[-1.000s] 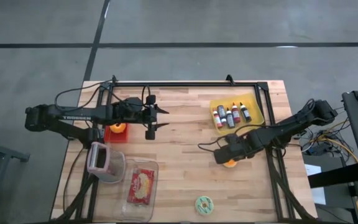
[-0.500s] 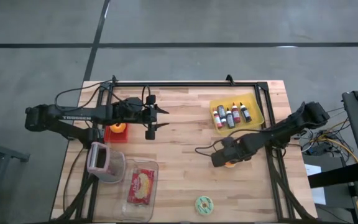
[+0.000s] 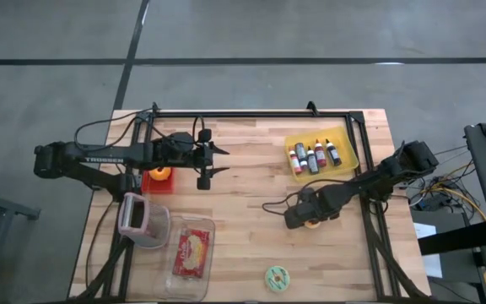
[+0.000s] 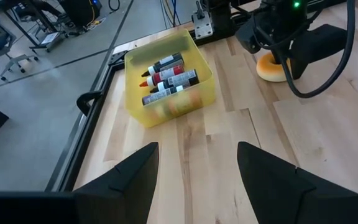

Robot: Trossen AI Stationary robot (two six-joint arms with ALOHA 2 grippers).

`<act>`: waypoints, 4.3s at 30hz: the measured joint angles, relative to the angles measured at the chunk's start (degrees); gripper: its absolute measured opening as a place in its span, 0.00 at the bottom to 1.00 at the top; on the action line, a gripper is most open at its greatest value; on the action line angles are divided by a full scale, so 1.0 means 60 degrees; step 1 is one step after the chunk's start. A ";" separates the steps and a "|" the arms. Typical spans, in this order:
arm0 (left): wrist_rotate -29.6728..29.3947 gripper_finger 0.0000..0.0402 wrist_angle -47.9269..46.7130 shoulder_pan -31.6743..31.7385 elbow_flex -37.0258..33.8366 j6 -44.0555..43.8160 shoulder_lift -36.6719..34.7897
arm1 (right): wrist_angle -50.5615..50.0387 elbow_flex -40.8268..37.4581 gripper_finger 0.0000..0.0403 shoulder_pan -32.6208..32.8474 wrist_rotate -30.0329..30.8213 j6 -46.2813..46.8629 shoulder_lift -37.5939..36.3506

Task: Pick & Place Food Item
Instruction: Put the black donut into the red bin

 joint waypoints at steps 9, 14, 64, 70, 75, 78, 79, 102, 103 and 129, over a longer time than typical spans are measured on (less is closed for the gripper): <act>0.0000 0.55 0.0000 0.0000 0.0000 0.0000 0.0000 | -0.0019 0.0012 0.41 0.0007 -0.0006 -0.0052 -0.0017; -0.0003 0.55 0.0000 0.0000 0.0000 0.0000 0.0000 | -0.0020 0.0012 0.36 0.0011 -0.0011 -0.0069 -0.0018; 0.0004 0.55 -0.0036 0.0000 0.0000 -0.0234 -0.0002 | 0.0205 0.3730 0.27 0.1394 1.2262 -0.8755 0.0016; 0.0002 0.55 -0.0033 0.0000 0.0000 -0.0324 0.0063 | 0.0967 0.3602 0.25 0.1362 1.1042 -0.9805 0.0424; 0.0007 0.55 -0.0022 0.0000 0.0000 -0.0317 0.0066 | 0.2601 0.3567 0.25 0.1381 0.9514 -1.2135 0.0466; 0.0011 0.55 -0.0011 0.0000 0.0000 -0.0291 0.0066 | 0.4178 0.3526 0.25 0.1293 0.7919 -1.3871 0.0399; 0.0011 0.55 0.0000 0.0000 0.0000 -0.0291 0.0066 | 0.4639 0.3503 0.25 0.1242 0.7202 -1.4543 0.0372; 0.0787 0.55 0.0041 -0.0011 0.0000 -0.0577 0.0066 | 0.8765 0.1072 0.25 -0.2599 -0.2603 -1.7032 -0.0614; 0.0787 0.55 0.0044 -0.0011 0.0000 -0.0578 0.0066 | 0.8971 0.0965 0.25 -0.2667 -0.2637 -1.7072 -0.0686; 0.0958 0.55 0.1126 -0.0015 0.0000 -0.0393 0.0073 | 1.0214 0.0231 0.25 -0.2970 -0.4444 -1.8354 -0.1249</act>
